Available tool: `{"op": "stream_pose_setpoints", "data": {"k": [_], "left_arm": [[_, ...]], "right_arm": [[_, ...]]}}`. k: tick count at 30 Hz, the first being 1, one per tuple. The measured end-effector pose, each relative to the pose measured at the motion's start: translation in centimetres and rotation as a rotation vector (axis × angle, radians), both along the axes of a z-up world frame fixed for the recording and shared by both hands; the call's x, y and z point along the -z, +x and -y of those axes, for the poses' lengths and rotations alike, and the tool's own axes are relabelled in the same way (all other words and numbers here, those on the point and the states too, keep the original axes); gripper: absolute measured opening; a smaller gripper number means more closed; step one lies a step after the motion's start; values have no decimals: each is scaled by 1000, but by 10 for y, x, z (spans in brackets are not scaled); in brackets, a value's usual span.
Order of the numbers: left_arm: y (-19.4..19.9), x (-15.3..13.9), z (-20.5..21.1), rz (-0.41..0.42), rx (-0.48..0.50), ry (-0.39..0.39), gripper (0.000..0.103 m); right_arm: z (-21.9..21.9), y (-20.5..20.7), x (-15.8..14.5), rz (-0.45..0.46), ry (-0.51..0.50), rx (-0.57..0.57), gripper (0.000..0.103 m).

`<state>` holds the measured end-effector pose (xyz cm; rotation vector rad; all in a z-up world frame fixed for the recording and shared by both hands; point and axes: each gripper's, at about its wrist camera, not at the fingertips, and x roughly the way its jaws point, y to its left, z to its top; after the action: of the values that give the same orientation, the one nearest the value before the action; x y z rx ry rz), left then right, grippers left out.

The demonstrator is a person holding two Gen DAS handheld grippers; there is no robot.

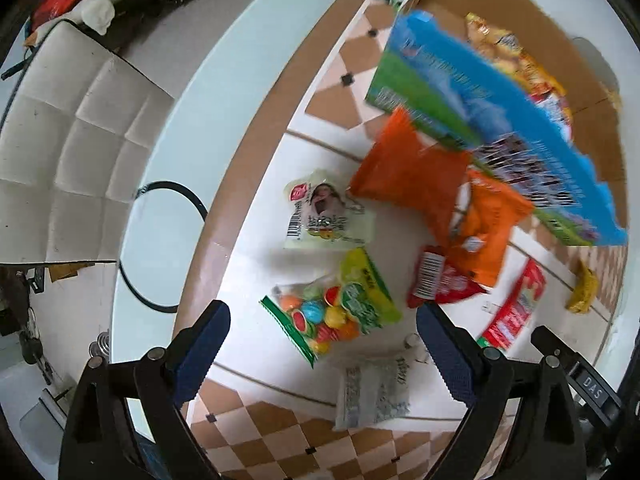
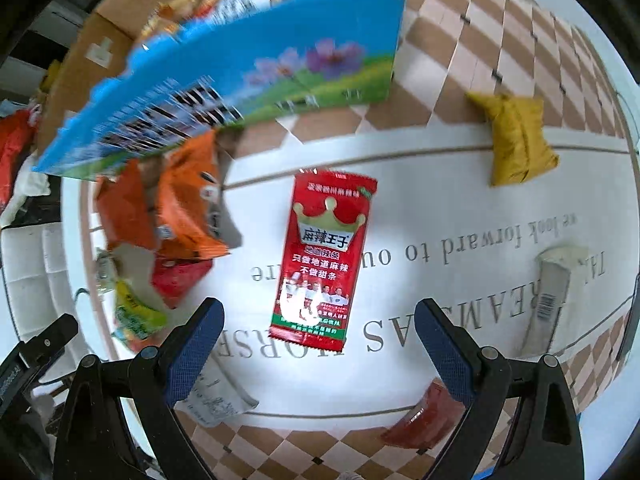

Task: Organize snacks
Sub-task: 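Grasp the red spicy strip packet with the right tool while the left tool grasps the green candy bag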

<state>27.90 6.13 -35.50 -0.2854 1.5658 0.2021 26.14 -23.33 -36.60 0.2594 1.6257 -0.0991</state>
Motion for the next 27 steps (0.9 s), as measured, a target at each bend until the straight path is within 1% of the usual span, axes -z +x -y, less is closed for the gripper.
{"op": "stream_pose_setpoints", "data": {"k": [3, 7, 10, 11, 13, 15, 16, 17, 19, 21, 22, 25, 27], "left_arm": [[2, 14, 15, -4, 115, 40, 95], [-2, 23, 41, 10, 321, 112, 95], [-5, 34, 57, -5, 455, 175, 95], [-7, 39, 62, -13, 493, 193, 95], [-8, 47, 70, -31, 536, 217, 95], [-7, 52, 74, -37, 545, 216, 95], [-6, 52, 74, -40, 536, 211, 95], [-3, 52, 73, -43, 517, 203, 95], [3, 51, 68, -47, 469, 191, 95], [10, 53, 62, -50, 423, 186, 95], [13, 54, 57, -56, 390, 174, 95], [18, 57, 45, -69, 321, 130, 95], [20, 57, 40, -71, 298, 117, 95]], "right_arm": [[-4, 1, 16, -31, -9, -9, 98], [-7, 1, 30, -59, -29, -34, 98], [-7, 3, 41, -74, -50, -32, 98], [-7, 4, 46, -84, -56, -27, 98], [-10, 7, 54, -96, -57, -23, 96], [-15, 9, 63, -108, -65, -22, 91], [-18, 9, 67, -113, -70, -21, 84], [-21, 10, 70, -118, -73, -19, 76], [-25, 9, 74, -124, -101, -20, 73], [-28, 7, 73, -118, -102, -13, 66], [-34, 7, 73, -119, -102, -14, 60], [-51, 3, 74, -131, -106, -53, 60], [-56, -5, 75, -138, -112, -81, 59]]}}
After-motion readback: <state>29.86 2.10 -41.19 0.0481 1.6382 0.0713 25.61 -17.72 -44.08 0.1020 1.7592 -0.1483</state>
